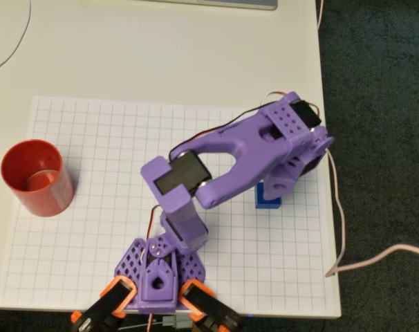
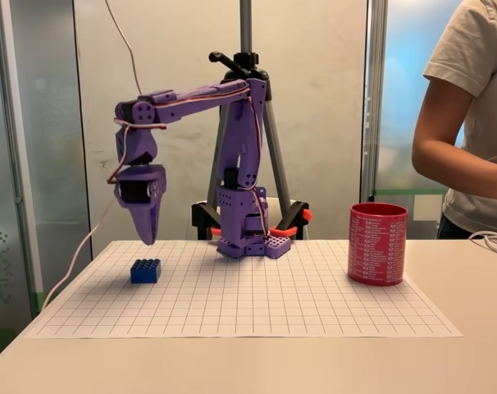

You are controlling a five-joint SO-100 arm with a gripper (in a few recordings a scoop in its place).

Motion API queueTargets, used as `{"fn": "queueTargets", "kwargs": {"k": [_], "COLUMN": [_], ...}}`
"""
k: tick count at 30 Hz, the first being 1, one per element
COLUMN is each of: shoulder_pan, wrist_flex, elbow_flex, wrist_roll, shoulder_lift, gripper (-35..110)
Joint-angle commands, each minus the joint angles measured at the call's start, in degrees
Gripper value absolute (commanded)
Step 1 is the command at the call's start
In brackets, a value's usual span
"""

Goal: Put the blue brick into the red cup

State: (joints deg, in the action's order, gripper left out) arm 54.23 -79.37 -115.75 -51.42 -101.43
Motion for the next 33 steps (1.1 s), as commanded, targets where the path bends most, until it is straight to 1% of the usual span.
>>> {"fn": "queueTargets", "kwargs": {"k": [1,3,4,5,7,8,9,11,15,25,33], "shoulder_pan": [0.53,0.79,1.05,1.49,2.02,2.64,2.72,2.72,2.90,4.04,4.75], "wrist_flex": [0.18,0.97,1.14,0.79,0.18,0.18,0.26,-0.09,0.88,9.14,15.91], "elbow_flex": [-0.44,-0.44,-0.62,-0.97,-0.53,-0.53,-0.62,-0.62,-1.23,-12.66,-12.92], "wrist_roll": [-0.35,-0.79,-1.41,-2.72,-2.20,-2.64,-3.08,-5.71,-7.03,-9.05,-9.84], "shoulder_lift": [-3.60,-3.60,-3.60,-3.60,-3.69,-3.69,-3.69,-3.78,-3.16,-0.35,0.79], "gripper": [0,0,5,13,30,42,44,45,44,41,41]}}
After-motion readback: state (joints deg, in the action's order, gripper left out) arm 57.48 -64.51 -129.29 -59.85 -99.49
